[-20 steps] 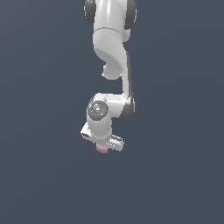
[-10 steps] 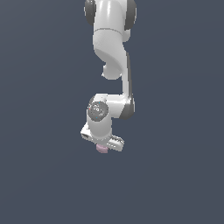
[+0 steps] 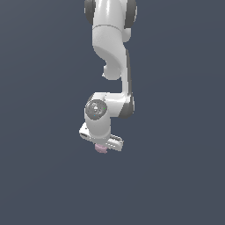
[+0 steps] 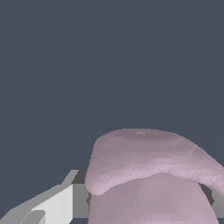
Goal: Pick up the object and move it to a goal position.
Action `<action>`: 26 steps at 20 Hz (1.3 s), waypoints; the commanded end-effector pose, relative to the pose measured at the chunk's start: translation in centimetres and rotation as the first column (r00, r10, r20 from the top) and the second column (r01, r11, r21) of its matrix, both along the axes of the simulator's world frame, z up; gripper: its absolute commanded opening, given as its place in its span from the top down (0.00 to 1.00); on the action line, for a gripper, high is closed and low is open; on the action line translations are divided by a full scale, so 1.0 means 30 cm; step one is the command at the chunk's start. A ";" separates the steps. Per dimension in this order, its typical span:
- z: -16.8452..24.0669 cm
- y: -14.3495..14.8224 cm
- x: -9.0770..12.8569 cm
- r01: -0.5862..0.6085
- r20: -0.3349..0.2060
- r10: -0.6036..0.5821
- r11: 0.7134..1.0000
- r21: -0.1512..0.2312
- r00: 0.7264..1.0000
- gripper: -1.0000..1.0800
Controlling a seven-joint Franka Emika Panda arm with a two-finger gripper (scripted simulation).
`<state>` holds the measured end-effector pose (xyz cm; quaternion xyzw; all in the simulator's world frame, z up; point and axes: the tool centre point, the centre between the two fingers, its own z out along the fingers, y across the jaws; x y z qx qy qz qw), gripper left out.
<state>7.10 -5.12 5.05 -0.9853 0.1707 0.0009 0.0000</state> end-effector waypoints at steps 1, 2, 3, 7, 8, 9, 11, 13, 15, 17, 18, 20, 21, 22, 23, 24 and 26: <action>0.040 -0.024 0.002 0.001 0.002 -0.001 1.000 0.000 1.000 1.00; 0.061 -0.035 0.003 0.001 0.002 -0.001 1.000 0.000 1.000 1.00; 0.084 -0.048 0.003 0.001 0.002 -0.001 1.000 0.000 1.000 1.00; 0.194 -0.112 0.006 0.001 0.002 -0.001 1.000 0.000 1.000 1.00; 0.226 -0.131 0.007 0.001 0.002 -0.001 1.000 0.000 1.000 1.00; 0.259 -0.150 0.008 0.001 0.002 -0.001 1.000 0.000 1.000 1.00; 0.326 -0.188 0.011 0.001 0.002 -0.001 1.000 0.000 1.000 1.00; 0.394 -0.227 0.013 0.001 0.002 -0.001 1.000 0.000 1.000 1.00; 0.461 -0.265 0.016 0.001 0.002 -0.001 1.000 0.000 1.000 1.00; 0.527 -0.303 0.019 0.001 0.002 -0.001 1.000 0.000 1.000 1.00; 0.560 -0.322 0.021 0.001 0.002 -0.001 1.000 0.000 1.000 1.00; 0.625 -0.359 0.025 0.001 0.002 -0.001 1.000 0.000 1.000 1.00; 0.656 -0.377 0.027 0.001 0.002 -0.001 1.000 0.000 1.000 1.00; 0.687 -0.395 0.029 0.001 0.002 -0.001 1.000 0.000 1.000 1.00; 0.718 -0.412 0.031 0.001 0.002 -0.001 1.000 0.000 1.000 1.00; 0.749 -0.430 0.033 0.001 0.002 -0.001 1.000 0.000 1.000 1.00; 0.804 -0.462 0.037 0.001 0.002 -0.001 1.000 0.000 1.000 1.00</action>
